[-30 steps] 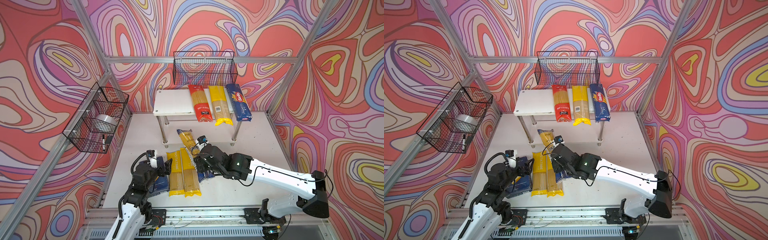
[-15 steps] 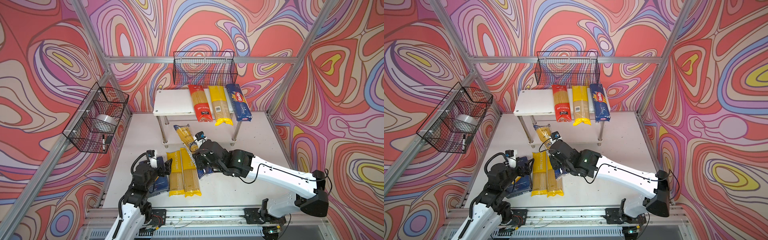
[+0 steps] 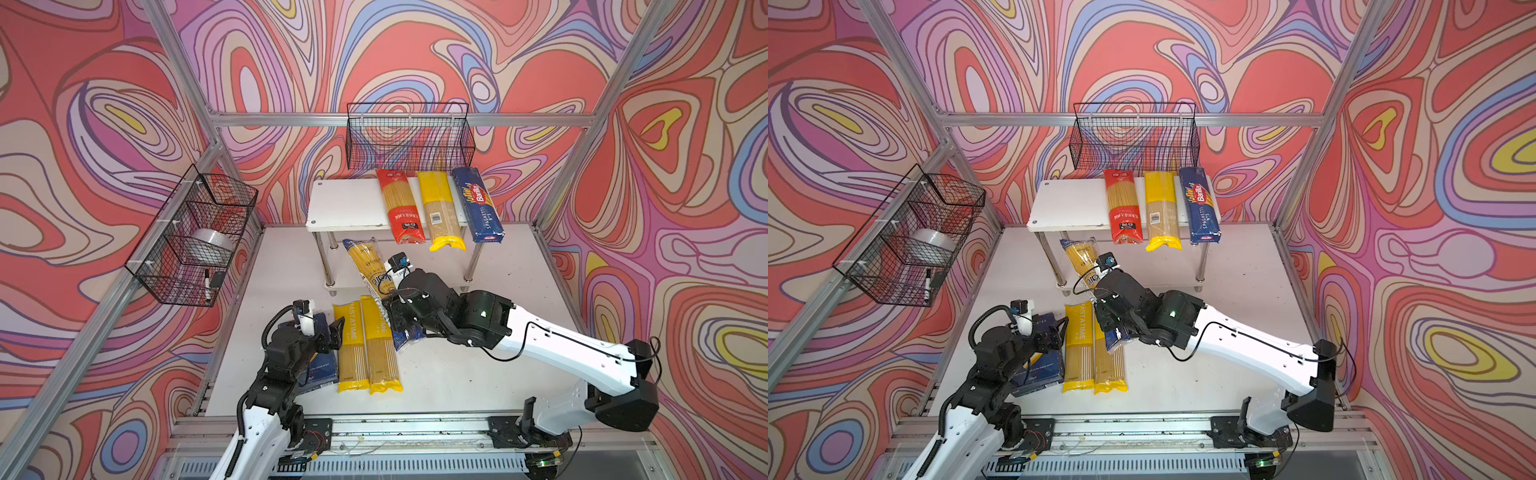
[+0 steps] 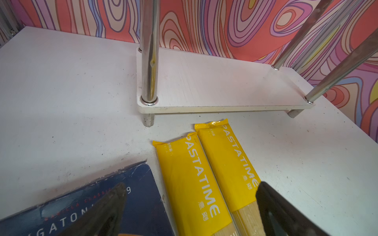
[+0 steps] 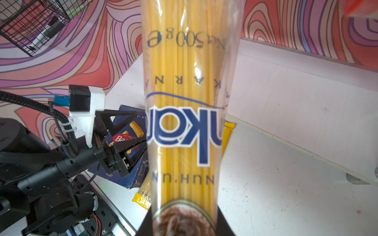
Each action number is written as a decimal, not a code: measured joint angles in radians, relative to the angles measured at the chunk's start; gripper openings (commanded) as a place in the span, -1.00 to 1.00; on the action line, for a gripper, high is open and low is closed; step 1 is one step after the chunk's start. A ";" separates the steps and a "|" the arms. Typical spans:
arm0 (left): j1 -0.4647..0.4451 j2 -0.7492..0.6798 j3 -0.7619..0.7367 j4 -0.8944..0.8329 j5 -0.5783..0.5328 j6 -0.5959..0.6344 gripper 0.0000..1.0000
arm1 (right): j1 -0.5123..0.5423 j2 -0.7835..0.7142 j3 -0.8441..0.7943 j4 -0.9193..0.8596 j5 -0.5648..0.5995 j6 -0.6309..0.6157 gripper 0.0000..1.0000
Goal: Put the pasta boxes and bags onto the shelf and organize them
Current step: 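Lift the ankara bag with the right gripper, tilting it upright, then carry the ankara bag onto the upper shelf beside the red-and-yellow bag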
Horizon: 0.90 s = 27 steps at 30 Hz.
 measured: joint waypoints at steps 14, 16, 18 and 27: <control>0.000 -0.012 0.000 0.000 0.000 0.000 1.00 | -0.001 0.168 0.250 -0.097 0.032 -0.020 -1.00; 0.000 -0.012 0.000 0.000 0.000 0.000 1.00 | -0.003 0.191 0.291 -0.108 0.039 -0.030 -1.00; 0.000 -0.012 0.000 0.000 0.000 0.000 1.00 | -0.006 0.209 0.332 -0.119 0.045 -0.040 -1.00; 0.000 -0.021 0.000 0.000 0.000 0.000 1.00 | -0.051 0.238 0.436 -0.122 0.069 -0.087 -1.00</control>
